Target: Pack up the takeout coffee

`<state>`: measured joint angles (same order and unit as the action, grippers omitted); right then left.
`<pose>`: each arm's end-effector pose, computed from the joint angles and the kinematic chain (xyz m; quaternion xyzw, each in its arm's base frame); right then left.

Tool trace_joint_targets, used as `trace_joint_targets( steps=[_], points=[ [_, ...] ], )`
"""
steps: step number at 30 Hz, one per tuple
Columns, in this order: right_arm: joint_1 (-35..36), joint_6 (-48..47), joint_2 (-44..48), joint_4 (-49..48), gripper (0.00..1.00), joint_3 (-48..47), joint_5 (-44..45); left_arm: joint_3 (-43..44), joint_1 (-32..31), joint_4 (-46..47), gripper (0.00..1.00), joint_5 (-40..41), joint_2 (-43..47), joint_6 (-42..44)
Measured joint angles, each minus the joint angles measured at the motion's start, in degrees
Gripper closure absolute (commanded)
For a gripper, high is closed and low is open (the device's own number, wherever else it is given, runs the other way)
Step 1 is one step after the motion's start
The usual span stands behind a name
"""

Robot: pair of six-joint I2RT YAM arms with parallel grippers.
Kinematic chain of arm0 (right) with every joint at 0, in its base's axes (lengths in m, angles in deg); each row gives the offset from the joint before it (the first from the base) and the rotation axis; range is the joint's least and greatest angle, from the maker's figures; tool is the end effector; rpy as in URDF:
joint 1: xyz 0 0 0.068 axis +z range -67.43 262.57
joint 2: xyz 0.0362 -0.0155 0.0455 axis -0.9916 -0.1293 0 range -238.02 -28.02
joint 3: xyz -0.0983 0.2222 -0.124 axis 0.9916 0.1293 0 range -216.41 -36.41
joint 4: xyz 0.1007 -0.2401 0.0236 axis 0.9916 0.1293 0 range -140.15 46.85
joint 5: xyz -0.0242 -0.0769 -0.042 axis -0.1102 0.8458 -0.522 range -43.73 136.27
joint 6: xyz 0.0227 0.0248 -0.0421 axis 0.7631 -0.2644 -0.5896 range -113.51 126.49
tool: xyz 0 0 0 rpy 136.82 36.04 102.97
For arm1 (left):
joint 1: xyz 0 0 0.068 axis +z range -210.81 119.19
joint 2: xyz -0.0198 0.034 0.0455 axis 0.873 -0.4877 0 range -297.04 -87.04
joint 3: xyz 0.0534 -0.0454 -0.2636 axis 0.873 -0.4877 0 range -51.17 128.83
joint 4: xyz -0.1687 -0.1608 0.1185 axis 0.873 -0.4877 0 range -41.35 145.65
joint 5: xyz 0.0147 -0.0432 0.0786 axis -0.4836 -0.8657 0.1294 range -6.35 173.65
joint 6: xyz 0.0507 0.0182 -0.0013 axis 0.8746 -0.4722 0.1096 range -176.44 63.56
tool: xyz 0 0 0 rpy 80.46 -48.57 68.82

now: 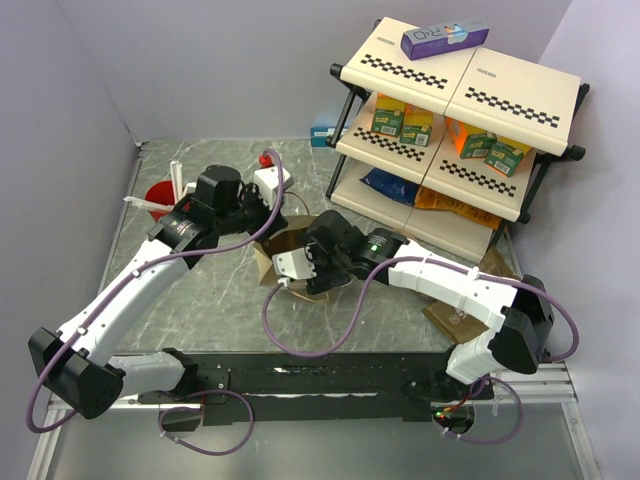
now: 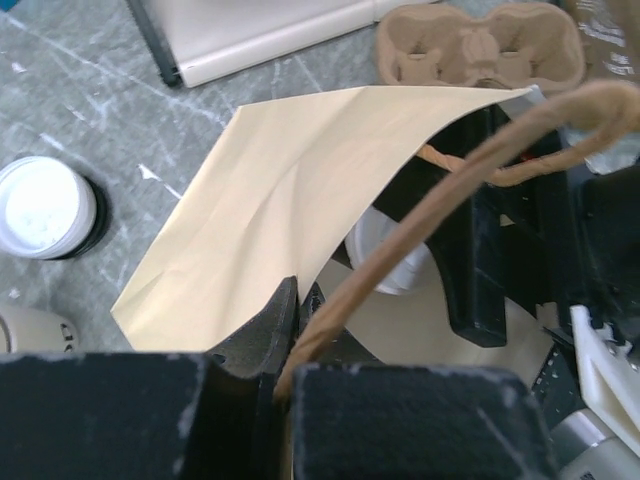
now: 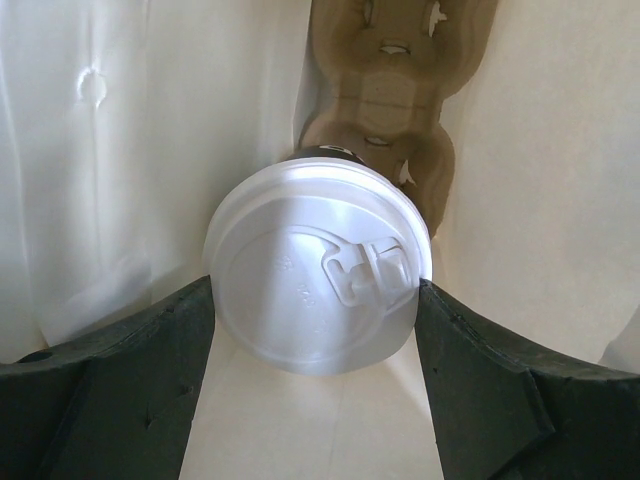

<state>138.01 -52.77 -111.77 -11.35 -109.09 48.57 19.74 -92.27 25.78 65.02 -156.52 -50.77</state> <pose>0.1792 0.2577 0.3040 -0.7870 0.5125 -0.0303 0.3423 0.2207 -0.1483 0.3755 0.3485 0.7773 -0.2482 0.4612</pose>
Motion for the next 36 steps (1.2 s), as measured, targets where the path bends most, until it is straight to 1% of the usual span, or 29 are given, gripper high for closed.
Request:
trace_joint_targets(
  steps=[6, 19, 30, 36],
  points=[
    [-0.22, 0.55, -0.76, 0.35, 1.0, -1.36, 0.07, 0.02, 0.07, -0.37, 0.99, -2.95, -0.13, 0.28],
    [-0.61, 1.31, -5.84, 0.11, 1.0, -3.06, 1.64, 0.24, 0.17, -0.57, 0.99, -5.03, -0.66, -0.39],
    [-0.74, 0.72, -5.9, -3.1, 1.0, -2.86, 5.16, 0.24, 0.28, -0.28, 0.99, -5.51, -0.85, -0.37],
    [-0.96, -0.24, -5.9, -4.79, 1.0, -2.34, 5.46, 0.24, 0.44, 0.02, 0.99, -5.49, -0.9, -0.37]
  ],
)
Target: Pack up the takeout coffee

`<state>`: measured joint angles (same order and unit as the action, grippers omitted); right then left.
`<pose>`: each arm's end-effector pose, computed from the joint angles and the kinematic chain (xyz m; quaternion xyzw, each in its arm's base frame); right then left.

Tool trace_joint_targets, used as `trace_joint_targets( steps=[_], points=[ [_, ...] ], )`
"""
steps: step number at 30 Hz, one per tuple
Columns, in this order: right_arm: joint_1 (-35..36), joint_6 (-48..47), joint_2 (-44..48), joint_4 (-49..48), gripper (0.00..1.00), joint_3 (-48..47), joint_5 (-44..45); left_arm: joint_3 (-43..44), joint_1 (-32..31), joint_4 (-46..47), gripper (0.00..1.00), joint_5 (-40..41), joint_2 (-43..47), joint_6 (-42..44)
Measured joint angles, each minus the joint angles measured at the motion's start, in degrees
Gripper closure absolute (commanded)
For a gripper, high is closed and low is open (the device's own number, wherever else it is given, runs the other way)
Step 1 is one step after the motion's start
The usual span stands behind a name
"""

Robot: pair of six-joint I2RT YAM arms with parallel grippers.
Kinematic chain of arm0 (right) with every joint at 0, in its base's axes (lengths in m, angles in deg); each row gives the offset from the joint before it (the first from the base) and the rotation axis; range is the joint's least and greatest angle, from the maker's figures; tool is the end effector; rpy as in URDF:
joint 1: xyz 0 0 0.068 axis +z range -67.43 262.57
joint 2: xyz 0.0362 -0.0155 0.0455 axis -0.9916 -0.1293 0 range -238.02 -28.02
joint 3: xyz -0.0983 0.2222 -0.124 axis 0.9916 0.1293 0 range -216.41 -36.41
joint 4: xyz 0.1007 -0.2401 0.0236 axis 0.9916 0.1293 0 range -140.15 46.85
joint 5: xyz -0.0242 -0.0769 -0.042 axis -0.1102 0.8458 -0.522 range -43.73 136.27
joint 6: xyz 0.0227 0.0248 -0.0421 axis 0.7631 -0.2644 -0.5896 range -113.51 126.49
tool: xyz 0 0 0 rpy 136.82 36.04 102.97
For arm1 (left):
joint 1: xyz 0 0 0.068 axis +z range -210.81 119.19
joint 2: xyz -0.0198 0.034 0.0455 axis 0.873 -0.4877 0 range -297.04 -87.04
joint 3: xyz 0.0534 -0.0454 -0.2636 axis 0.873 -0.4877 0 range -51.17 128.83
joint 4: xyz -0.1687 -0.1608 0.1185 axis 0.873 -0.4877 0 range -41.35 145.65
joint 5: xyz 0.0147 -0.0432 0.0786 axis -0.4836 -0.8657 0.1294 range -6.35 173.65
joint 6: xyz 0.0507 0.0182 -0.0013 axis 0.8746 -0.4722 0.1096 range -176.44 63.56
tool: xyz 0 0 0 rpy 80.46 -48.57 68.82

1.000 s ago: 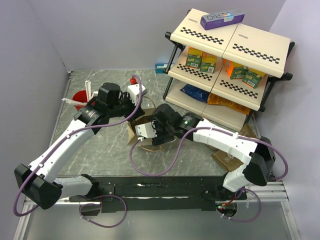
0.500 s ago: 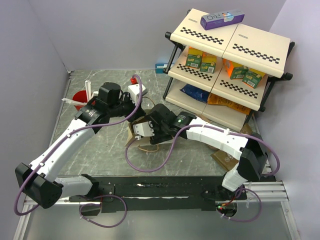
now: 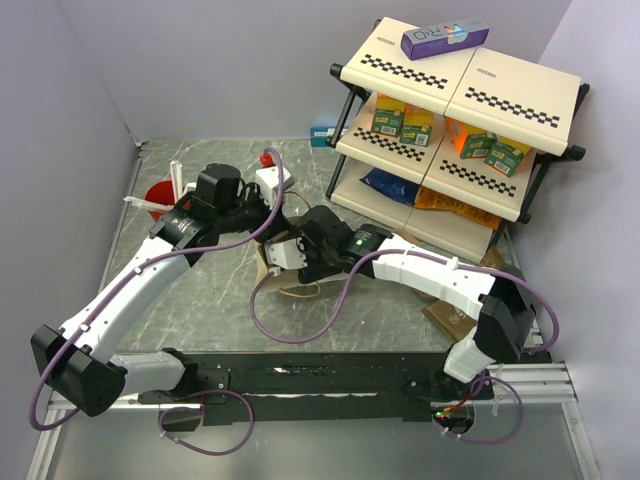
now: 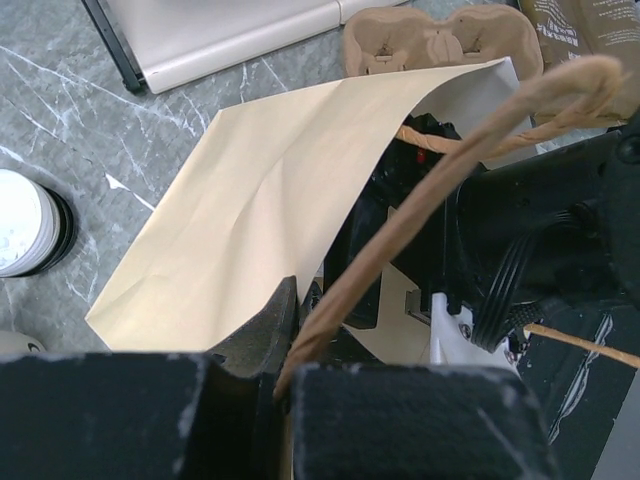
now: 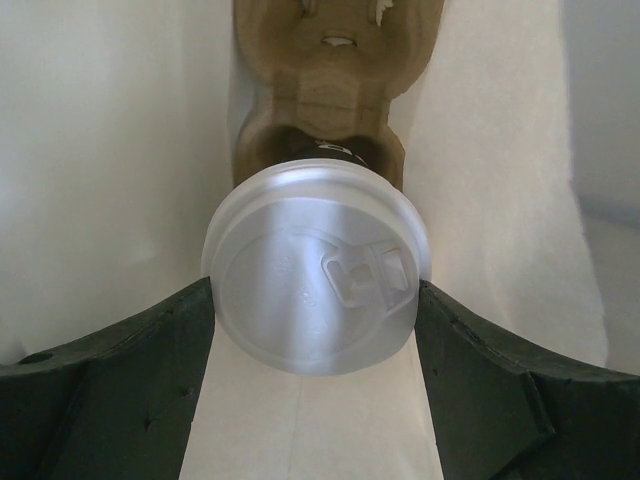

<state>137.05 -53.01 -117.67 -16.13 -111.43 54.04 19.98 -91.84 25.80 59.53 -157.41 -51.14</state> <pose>0.2031 0.2762 0.2916 -0.7697 0.5286 -0.0788 0.3492 0.2227 -0.1508 0.3737 0.3635 0.7678 -0.2860 0.4433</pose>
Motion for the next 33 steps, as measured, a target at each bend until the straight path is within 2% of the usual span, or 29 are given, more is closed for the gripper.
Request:
trace_joint_targets(
  steps=[33],
  points=[
    [-3.26, -3.21, -2.95, -8.57, 1.0, 3.54, 0.76, 0.31, 2.51, 2.64, 0.99, -1.57, -3.65, 0.04]
  ],
)
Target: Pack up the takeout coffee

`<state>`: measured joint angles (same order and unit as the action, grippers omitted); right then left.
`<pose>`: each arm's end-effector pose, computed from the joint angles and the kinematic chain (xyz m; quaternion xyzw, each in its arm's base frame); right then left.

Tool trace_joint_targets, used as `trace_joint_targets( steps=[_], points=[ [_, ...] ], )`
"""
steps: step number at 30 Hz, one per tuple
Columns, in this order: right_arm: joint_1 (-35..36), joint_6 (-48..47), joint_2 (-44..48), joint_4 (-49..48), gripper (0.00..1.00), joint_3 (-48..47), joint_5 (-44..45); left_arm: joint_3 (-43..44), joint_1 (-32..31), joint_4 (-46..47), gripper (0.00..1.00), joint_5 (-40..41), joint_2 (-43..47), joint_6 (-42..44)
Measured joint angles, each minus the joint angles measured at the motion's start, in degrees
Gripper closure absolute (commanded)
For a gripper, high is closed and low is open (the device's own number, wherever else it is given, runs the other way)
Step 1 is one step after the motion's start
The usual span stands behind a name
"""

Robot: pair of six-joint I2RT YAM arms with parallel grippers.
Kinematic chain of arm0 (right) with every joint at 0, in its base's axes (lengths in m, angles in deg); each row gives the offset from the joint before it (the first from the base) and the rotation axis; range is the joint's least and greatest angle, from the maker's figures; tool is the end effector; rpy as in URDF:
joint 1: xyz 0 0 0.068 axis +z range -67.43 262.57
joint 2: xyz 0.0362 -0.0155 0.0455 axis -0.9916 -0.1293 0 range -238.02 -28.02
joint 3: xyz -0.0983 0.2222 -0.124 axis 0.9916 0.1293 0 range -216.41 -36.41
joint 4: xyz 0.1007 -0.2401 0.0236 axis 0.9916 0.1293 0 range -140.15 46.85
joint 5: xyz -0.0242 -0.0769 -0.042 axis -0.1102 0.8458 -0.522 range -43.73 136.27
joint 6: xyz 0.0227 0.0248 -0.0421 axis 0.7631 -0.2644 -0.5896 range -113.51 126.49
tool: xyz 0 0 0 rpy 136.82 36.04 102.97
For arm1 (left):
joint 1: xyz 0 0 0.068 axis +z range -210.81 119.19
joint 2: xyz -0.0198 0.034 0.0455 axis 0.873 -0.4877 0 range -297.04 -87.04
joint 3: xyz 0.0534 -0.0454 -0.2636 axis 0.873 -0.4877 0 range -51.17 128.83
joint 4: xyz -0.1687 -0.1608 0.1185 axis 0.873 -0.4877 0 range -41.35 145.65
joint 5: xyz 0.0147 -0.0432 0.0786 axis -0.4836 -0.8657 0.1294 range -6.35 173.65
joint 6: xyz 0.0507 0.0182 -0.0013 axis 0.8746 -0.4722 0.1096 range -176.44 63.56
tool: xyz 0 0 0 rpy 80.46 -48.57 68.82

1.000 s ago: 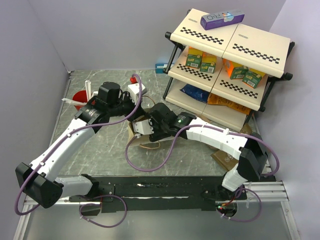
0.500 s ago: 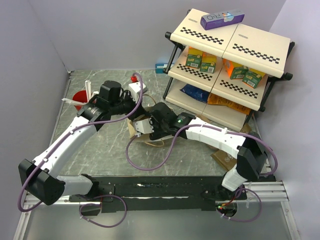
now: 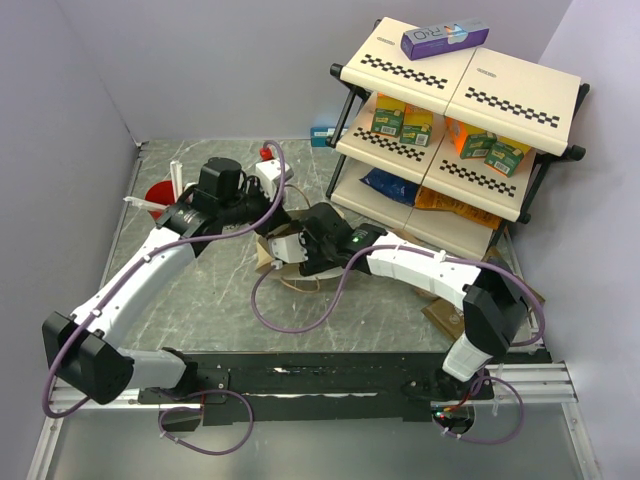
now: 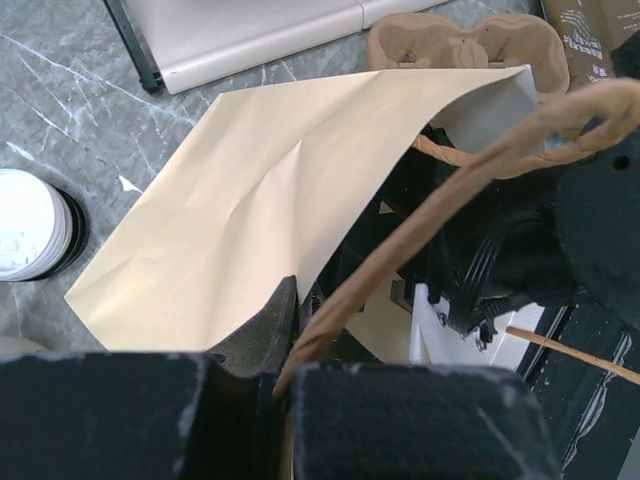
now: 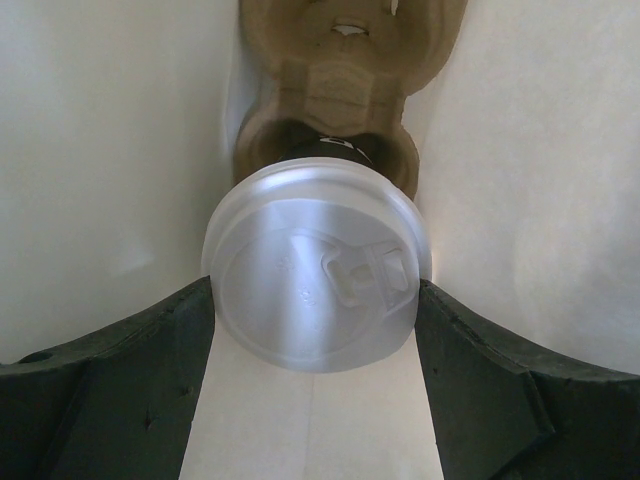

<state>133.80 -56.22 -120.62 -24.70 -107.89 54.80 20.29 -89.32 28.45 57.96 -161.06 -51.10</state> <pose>0.2278 0.2752 0.2656 -0.7617 0.5281 -0.1057 0.3603 0.2447 -0.1504 0.3636 0.3523 0.7743 -0.2866 0.4407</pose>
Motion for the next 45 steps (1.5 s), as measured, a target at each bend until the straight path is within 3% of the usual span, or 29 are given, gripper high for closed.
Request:
trace_joint_targets(
  steps=[11, 13, 14, 16, 20, 26, 45],
  points=[
    [-1.4, 0.02, -0.83, -1.75, 1.0, 0.0, 0.11, 1.49, 0.63, -0.66, 0.96, -1.7, -1.46, -0.02],
    [-1.4, -0.02, -1.2, -2.38, 1.0, 0.0, 0.33, 1.79, 0.85, -0.94, 0.84, -1.73, -1.75, -0.02],
    [-1.4, -0.07, -1.36, -2.69, 1.0, 0.0, 0.46, 1.92, 0.98, -1.05, 0.68, -1.7, -1.9, -0.02],
    [-1.46, -0.22, -1.57, -3.1, 1.0, 0.0, 0.66, 2.27, 1.25, -1.51, 0.54, -2.12, -2.12, -0.11],
    [-1.64, -0.63, -2.29, -4.04, 1.0, 0.0, 1.49, 3.1, 1.46, -3.28, 0.41, -2.69, -2.36, -0.55],
    [-1.7, -0.87, -3.15, -5.14, 1.0, -0.09, 2.71, 4.26, 2.36, -5.42, 0.36, -1.7, -2.36, -0.61],
    [-2.34, -2.23, -4.55, -6.49, 1.0, -0.09, 4.0, 4.33, 2.89, -5.99, 0.39, -0.94, -3.74, -0.5]
  ],
)
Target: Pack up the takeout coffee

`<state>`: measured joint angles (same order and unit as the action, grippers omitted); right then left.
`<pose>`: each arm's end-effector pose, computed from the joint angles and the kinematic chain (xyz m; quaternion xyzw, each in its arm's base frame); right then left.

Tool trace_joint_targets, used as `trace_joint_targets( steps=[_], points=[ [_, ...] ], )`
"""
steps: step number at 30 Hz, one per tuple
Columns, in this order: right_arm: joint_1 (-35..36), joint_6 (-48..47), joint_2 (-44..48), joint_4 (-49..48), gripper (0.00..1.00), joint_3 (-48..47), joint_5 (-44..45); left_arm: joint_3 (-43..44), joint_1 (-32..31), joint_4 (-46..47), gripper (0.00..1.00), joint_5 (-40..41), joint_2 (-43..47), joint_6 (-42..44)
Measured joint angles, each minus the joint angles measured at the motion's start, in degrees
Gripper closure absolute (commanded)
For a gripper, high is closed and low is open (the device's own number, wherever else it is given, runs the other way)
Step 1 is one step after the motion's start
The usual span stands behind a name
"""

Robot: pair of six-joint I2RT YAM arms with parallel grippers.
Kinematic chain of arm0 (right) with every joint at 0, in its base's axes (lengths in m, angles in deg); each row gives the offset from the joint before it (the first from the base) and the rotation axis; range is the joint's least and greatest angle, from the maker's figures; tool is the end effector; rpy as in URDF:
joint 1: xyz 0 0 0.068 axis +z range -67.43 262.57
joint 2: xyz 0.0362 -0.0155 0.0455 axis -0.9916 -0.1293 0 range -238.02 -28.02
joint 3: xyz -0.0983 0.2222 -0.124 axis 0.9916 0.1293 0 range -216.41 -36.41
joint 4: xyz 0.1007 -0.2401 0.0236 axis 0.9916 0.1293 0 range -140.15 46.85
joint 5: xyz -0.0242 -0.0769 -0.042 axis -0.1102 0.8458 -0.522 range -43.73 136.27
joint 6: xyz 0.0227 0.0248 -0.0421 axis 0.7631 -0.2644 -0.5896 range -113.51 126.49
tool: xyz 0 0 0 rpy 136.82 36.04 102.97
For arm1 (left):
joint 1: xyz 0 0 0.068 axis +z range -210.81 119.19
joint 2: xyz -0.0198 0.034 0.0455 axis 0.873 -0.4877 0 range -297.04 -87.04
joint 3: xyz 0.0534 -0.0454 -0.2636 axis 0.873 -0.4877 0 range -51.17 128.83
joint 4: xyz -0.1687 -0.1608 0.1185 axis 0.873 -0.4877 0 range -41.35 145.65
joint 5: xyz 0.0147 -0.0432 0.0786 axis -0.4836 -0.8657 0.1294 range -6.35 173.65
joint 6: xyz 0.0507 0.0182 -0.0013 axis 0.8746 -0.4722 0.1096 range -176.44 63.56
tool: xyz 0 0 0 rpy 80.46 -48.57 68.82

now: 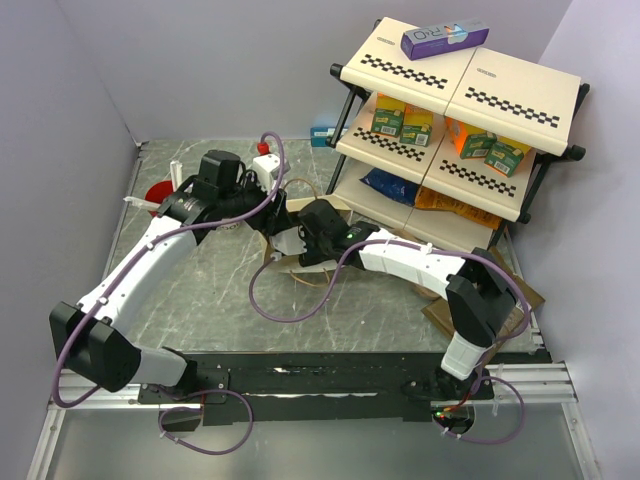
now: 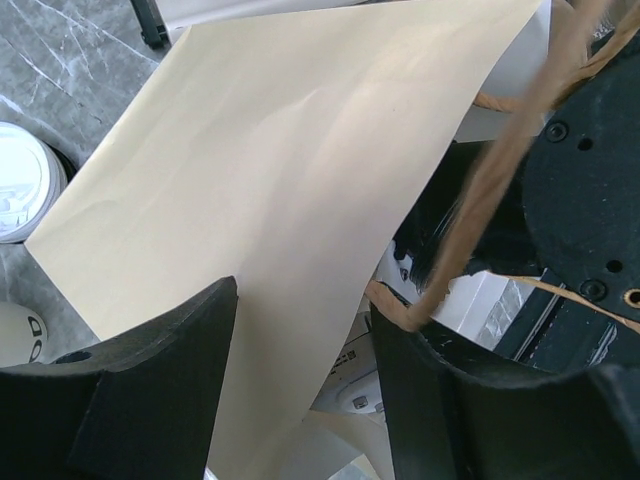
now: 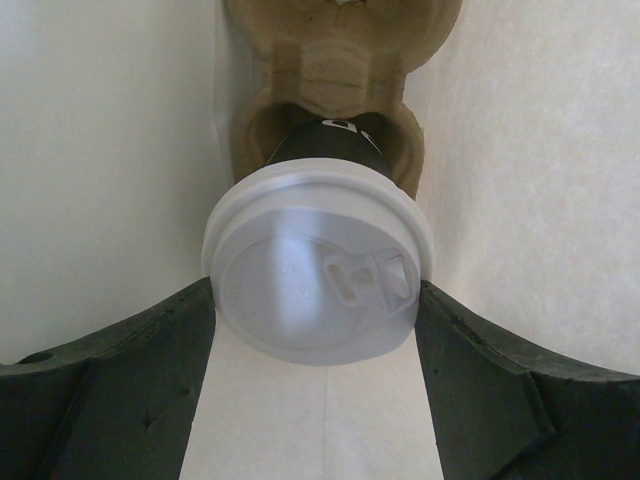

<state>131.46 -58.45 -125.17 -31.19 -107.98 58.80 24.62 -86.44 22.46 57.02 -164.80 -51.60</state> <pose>0.2539 0.2792 0.2475 -0.7451 0.5358 -0.1533 0.3663 0.2613 -0.1430 0.3621 0.3294 0.8055 -0.2819 0.4039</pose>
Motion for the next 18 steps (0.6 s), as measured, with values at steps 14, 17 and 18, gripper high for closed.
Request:
trace_joint_targets(
  steps=[14, 17, 18],
  points=[
    [-0.04, -0.11, -0.22, -0.24, 0.58, 0.0, 0.39, 0.0, 0.15, -0.02, 0.39, -0.07, -0.13, -0.04],
    [-0.04, -0.11, -0.2, -0.07, 0.51, 0.0, 0.7, 0.0, 0.17, 0.09, 0.39, -0.28, -0.42, -0.09],
    [-0.09, -0.09, -0.2, 0.11, 0.49, 0.0, 0.98, 0.0, 0.22, 0.24, 0.39, -0.5, -0.57, -0.15]
  ],
)
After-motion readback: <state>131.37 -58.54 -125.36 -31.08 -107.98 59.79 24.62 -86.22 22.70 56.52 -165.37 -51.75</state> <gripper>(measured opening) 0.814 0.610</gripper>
